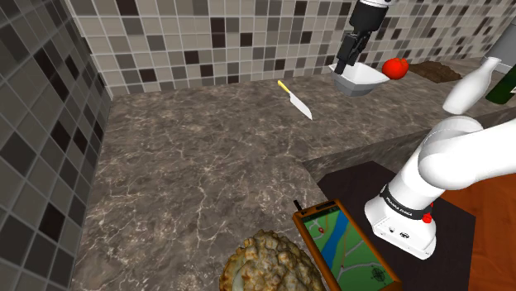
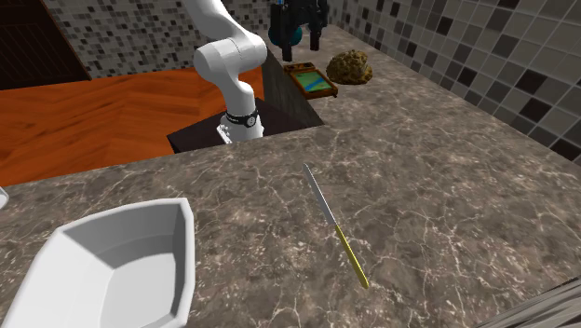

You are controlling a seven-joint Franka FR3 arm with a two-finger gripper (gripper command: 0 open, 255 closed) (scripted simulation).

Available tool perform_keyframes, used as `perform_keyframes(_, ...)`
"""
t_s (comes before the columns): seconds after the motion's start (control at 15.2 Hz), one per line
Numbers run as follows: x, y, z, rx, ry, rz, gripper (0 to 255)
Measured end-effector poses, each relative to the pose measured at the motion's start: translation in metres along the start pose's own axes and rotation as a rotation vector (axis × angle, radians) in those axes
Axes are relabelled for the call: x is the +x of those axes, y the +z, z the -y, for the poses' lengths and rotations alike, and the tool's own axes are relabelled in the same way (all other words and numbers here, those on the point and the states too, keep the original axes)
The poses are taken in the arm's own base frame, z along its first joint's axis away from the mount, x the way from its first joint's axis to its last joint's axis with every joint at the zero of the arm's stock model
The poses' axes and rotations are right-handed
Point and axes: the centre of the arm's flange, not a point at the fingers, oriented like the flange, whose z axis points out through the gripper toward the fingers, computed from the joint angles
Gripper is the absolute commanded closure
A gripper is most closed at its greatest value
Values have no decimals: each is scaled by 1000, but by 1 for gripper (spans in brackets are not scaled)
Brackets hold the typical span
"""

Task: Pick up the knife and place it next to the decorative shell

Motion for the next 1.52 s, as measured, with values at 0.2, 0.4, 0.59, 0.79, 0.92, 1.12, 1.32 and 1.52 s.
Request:
perform_keyframes(0.2,12,10,-4,-1,24,5,0)
perform_keyframes(0.4,38,31,-19,-2,80,16,0)
perform_keyframes(0.59,66,57,-31,-4,139,28,0)
perform_keyframes(0.79,92,84,-46,-5,200,39,0)
perform_keyframes(0.92,109,102,-54,-6,240,46,0)
perform_keyframes(1.12,138,129,-73,-7,300,58,0)
perform_keyframes(1.32,162,156,-95,-9,360,69,0)
perform_keyframes(1.52,184,182,-115,-10,420,81,0)
